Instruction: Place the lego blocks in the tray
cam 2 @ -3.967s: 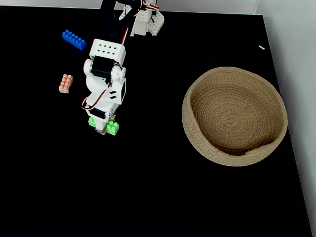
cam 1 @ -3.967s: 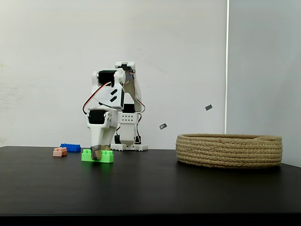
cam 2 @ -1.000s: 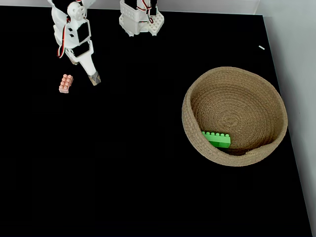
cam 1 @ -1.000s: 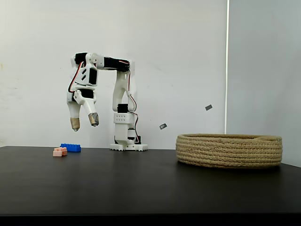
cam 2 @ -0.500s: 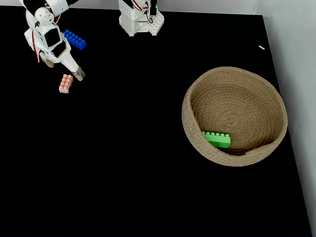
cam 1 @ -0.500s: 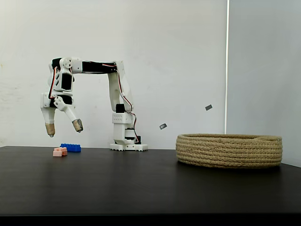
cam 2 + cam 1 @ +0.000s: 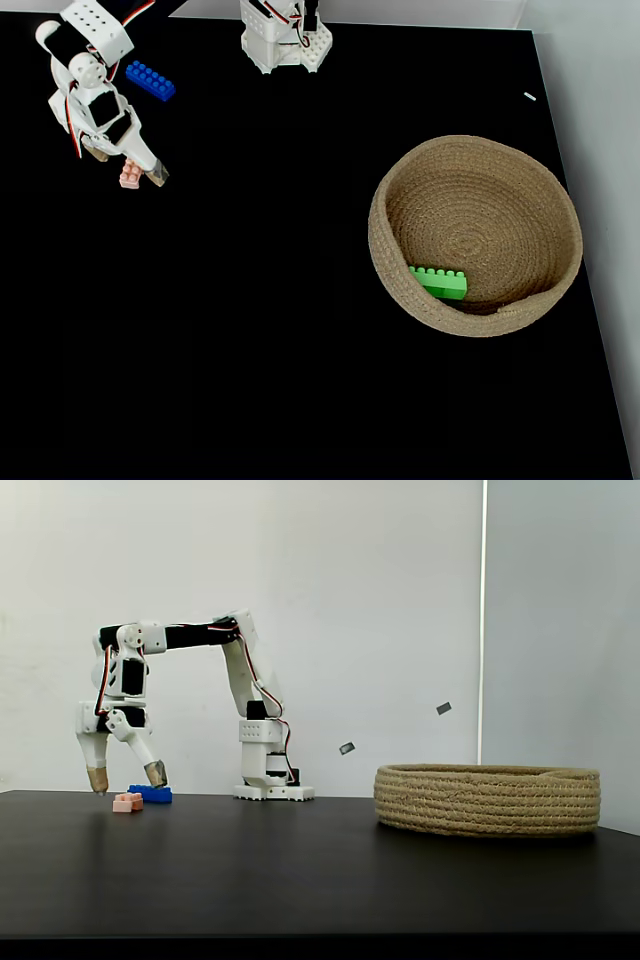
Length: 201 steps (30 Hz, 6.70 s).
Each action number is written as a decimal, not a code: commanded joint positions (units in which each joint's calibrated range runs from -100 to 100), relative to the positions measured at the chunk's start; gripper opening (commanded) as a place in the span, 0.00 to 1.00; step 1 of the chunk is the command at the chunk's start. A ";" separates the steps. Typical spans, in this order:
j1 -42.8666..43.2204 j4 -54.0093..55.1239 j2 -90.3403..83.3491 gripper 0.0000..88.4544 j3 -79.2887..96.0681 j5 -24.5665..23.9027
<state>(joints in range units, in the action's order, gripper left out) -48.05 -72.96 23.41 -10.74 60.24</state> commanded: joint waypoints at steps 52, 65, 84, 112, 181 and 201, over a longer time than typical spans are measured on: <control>34.44 -18.38 -33.64 0.00 -2.35 -37.17; 63.63 -3.88 -39.92 0.00 6.04 -62.03; 74.10 27.19 -36.22 0.22 25.47 -70.87; 32.88 -8.38 -42.58 0.29 31.58 -61.15; -25.49 22.02 -56.08 0.27 75.08 -38.58; 5.92 1.61 -65.54 0.00 46.26 -53.72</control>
<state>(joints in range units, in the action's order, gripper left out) -52.28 -63.78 -39.10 50.68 13.02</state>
